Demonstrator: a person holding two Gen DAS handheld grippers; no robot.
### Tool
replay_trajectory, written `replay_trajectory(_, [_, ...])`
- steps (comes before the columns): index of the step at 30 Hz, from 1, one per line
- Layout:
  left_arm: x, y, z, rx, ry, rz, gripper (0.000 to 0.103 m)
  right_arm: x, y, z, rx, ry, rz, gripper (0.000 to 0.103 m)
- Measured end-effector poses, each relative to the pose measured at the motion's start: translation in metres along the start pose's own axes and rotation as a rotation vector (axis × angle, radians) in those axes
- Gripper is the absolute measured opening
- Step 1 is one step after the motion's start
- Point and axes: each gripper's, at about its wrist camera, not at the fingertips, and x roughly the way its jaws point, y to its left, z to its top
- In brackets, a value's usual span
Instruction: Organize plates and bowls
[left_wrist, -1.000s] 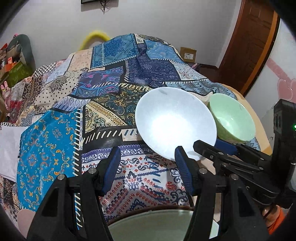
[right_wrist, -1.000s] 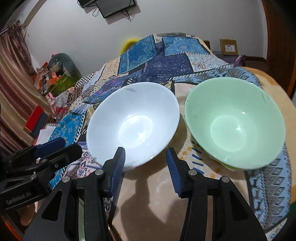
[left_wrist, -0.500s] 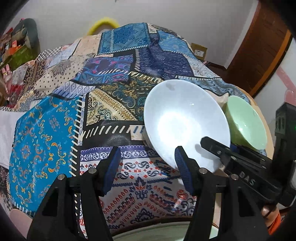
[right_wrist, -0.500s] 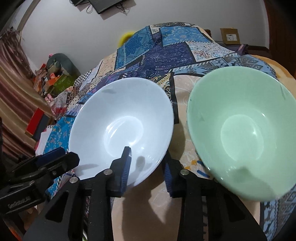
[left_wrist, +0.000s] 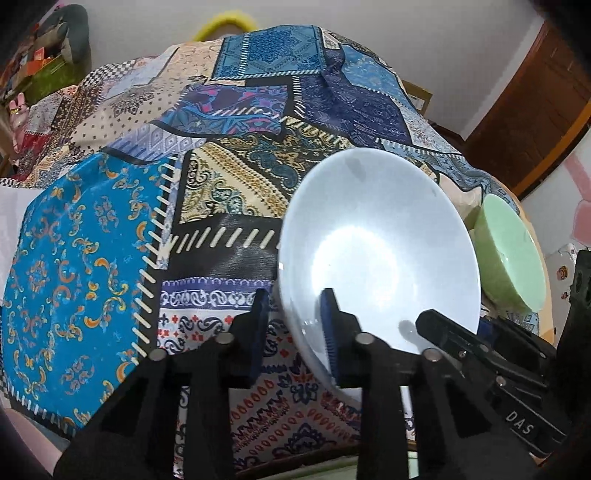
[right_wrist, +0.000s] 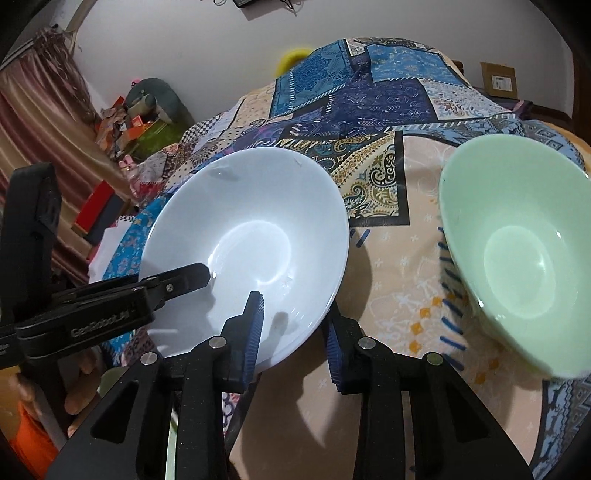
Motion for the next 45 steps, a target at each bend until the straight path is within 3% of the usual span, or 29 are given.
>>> replay_trajectory(3, [0.001, -0.007, -0.002, 0.030, -0.002, 0.002, 0.016, 0.000, 0.003, 0.001, -0.004, -0.007, -0.012, 0.028])
replay_trajectory(18, [-0.019, -0.019, -0.018, 0.056, -0.008, -0.006, 0.016, -0.023, 0.010, -0.007, 0.001, -0.050, -0.038, 0.028])
replay_trajectory(32, [-0.091, -0.026, -0.041, 0.087, -0.107, 0.008, 0.016, -0.065, 0.044, -0.016, -0.044, -0.122, -0.043, 0.028])
replay_trajectory(45, [-0.158, 0.001, -0.066, 0.066, -0.185, 0.004, 0.017, -0.088, 0.087, -0.027, -0.088, -0.168, -0.022, 0.028])
